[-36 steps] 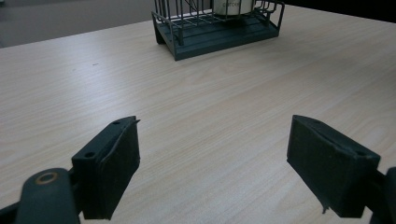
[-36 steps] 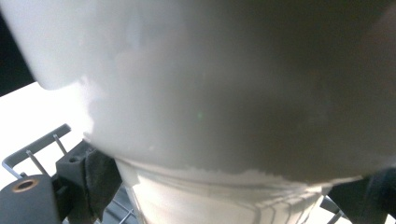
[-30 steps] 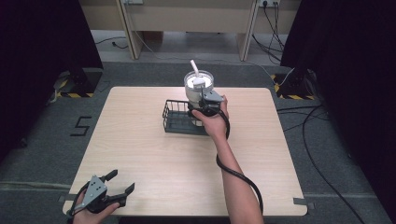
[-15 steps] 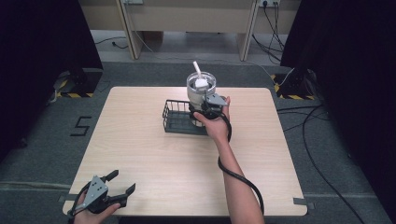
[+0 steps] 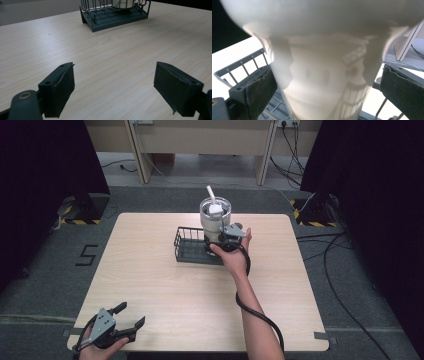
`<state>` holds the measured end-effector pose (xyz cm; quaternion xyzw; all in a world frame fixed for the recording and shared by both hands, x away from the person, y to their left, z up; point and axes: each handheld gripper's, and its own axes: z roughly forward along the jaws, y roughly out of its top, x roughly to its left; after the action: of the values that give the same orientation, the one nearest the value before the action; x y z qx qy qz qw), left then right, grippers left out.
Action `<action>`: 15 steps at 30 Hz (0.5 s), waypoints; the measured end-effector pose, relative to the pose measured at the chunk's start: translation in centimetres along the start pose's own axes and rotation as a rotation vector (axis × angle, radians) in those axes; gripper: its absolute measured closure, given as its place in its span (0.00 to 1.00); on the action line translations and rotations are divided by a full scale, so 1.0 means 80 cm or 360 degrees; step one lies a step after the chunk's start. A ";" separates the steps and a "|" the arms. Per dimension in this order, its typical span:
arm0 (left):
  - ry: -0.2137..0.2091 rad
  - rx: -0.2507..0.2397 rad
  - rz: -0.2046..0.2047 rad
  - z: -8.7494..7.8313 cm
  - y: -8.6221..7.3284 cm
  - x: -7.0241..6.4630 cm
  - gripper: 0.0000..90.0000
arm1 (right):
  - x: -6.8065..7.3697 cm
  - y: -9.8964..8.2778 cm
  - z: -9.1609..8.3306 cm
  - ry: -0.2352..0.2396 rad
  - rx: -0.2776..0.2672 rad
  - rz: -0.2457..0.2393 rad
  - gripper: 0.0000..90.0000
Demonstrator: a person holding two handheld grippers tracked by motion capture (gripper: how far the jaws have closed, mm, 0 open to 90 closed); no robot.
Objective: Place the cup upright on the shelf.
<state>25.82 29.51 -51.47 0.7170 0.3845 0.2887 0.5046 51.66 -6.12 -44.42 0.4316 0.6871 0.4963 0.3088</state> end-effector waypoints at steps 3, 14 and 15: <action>0.0002 0.0001 0.0002 0.000 0.000 0.000 0.18 | -0.001 0.000 -0.006 0.0003 -0.0011 0.0011 0.03; 0.0008 0.0001 0.0009 0.000 0.000 -0.001 0.17 | -0.006 -0.005 -0.027 -0.0017 -0.0007 0.0009 0.05; 0.0008 0.0001 0.0009 0.000 0.000 -0.001 0.17 | -0.006 -0.005 -0.027 -0.0017 -0.0007 0.0009 0.05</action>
<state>25.80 29.45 -51.45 0.7176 0.3839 0.2918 0.5026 49.93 -7.47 -44.11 0.4354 0.6831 0.4964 0.3121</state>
